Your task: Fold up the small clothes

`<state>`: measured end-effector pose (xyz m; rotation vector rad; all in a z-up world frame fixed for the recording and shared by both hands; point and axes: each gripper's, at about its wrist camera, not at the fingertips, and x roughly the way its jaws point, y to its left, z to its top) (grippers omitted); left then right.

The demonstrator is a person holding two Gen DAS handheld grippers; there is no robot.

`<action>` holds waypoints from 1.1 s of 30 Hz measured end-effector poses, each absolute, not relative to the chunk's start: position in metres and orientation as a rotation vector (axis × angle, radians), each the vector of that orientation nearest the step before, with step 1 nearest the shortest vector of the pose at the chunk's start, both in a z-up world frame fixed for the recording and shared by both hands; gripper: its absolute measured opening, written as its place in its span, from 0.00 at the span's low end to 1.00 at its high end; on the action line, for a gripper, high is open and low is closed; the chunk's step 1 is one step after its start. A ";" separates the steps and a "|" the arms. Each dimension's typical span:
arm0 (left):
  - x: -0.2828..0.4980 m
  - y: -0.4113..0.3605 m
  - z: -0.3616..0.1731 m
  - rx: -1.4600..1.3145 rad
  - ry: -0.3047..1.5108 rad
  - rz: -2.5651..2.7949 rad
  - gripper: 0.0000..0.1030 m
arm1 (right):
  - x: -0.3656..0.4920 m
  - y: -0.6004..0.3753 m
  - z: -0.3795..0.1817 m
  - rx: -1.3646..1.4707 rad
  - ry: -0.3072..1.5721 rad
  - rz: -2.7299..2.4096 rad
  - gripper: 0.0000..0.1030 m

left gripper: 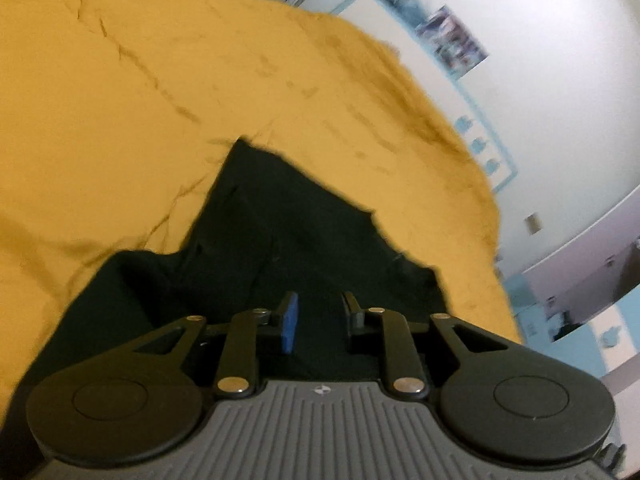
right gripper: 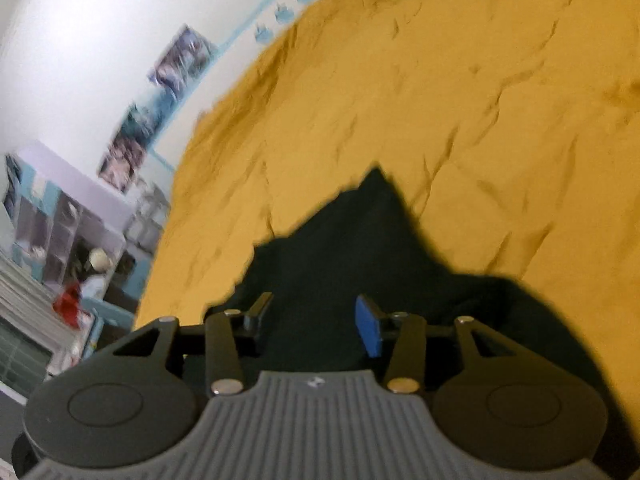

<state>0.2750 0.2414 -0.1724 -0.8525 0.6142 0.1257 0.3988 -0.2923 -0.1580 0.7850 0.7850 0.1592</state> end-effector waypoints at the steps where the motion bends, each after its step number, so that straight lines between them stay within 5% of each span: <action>1: 0.281 0.242 -0.180 -0.840 0.641 0.141 0.24 | 0.401 -0.294 -0.167 0.797 0.812 0.133 0.40; 5: 0.286 0.248 -0.206 -0.828 0.733 0.193 0.06 | 0.398 -0.312 -0.193 0.854 0.850 0.076 0.16; 11: 0.286 0.256 -0.211 -0.853 0.742 0.138 0.09 | 0.401 -0.328 -0.205 0.910 0.865 0.126 0.14; 13: 0.283 0.256 -0.202 -0.863 0.744 0.082 0.22 | 0.398 -0.327 -0.195 0.898 0.870 0.146 0.22; 15: 0.272 0.252 -0.184 -0.859 0.731 0.026 0.28 | 0.389 -0.329 -0.174 0.882 0.842 0.171 0.51; 17: 0.250 0.249 -0.162 -0.836 0.672 -0.064 0.34 | 0.367 -0.330 -0.147 0.826 0.775 0.210 0.61; 19: 0.220 0.248 -0.141 -0.800 0.601 -0.152 0.47 | 0.344 -0.335 -0.119 0.754 0.732 0.288 0.65; 24: 0.137 0.253 -0.112 -0.626 0.535 -0.296 0.54 | 0.277 -0.361 -0.073 0.586 0.680 0.452 0.72; 33: 0.016 0.289 -0.169 -0.678 0.635 -0.244 0.53 | 0.158 -0.442 -0.086 0.456 0.782 0.533 0.72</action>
